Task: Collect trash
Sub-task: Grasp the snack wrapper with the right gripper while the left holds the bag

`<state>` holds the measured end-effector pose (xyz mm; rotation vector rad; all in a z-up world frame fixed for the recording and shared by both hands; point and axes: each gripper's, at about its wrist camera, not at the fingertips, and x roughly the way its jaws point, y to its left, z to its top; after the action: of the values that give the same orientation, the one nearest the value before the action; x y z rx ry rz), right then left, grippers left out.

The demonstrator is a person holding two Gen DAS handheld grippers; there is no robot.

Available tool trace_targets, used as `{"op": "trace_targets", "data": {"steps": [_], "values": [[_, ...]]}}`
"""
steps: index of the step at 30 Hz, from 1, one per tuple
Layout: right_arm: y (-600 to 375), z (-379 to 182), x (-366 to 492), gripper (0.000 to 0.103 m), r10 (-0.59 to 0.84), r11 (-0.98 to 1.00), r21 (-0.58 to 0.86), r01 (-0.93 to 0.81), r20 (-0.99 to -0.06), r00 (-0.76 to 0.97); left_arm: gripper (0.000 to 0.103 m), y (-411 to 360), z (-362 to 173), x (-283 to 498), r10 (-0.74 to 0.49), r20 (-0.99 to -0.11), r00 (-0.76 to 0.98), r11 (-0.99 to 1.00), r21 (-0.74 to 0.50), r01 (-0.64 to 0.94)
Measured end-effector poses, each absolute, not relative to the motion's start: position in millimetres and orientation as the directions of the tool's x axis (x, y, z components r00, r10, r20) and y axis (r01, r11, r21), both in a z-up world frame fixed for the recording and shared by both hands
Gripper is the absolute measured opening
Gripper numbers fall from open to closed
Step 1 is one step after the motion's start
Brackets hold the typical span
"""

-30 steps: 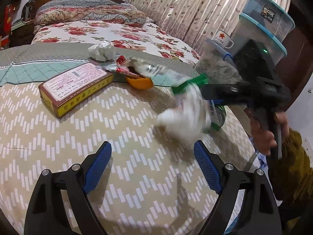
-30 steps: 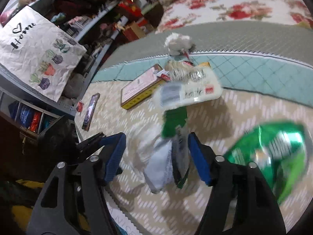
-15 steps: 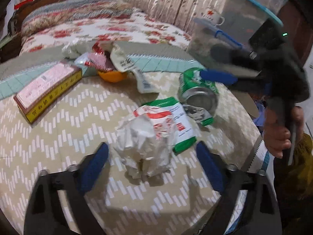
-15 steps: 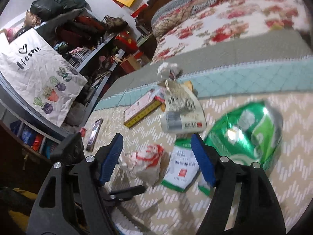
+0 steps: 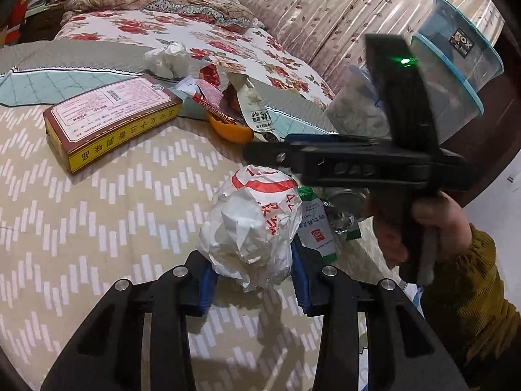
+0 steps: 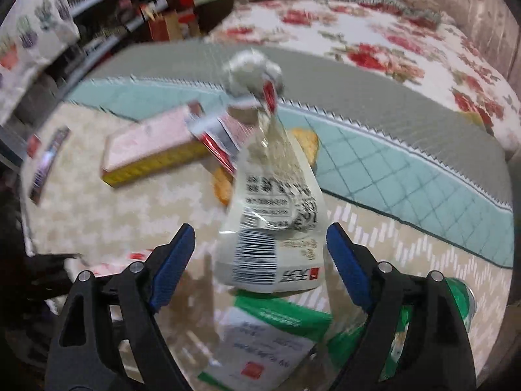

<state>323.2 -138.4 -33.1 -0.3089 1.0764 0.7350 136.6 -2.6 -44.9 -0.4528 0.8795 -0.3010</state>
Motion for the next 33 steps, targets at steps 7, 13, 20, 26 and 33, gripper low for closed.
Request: {"op": "trace_targets", "data": {"steps": [7, 13, 20, 26, 33], "values": [[-175.8, -4.3, 303.1, 0.021, 0.519, 0.709, 0.214, -0.672, -0.803, 0.292, 0.037, -5.7, -43.1, 138.4, -0.436, -0.662, 0.610, 0.866, -0.493, 0.084], [-230.7, 16.3, 265.3, 0.010, 0.675, 0.687, 0.406, -0.603, -0.665, 0.320, 0.037, -9.0, -42.5, 138.7, -0.419, -0.670, 0.613, 0.878, -0.472, 0.084], [-276.1, -12.2, 206.2, 0.011, 0.775, 0.616, 0.603, -0.506, -0.577, 0.256, 0.037, -19.6, -40.5, 131.3, -0.413, -0.676, 0.610, 0.889, -0.444, 0.111], [-304.4, -49.7, 170.8, 0.011, 0.766, 0.640, 0.660, -0.393, -0.586, 0.265, 0.037, -23.8, -41.3, 132.3, -0.401, -0.691, 0.601, 0.898, -0.425, 0.112], [-299.3, -68.1, 168.6, 0.014, 0.753, 0.653, 0.664, -0.365, -0.618, 0.224, 0.038, -27.7, -41.4, 130.8, -0.387, -0.695, 0.606, 0.906, -0.407, 0.112]]}}
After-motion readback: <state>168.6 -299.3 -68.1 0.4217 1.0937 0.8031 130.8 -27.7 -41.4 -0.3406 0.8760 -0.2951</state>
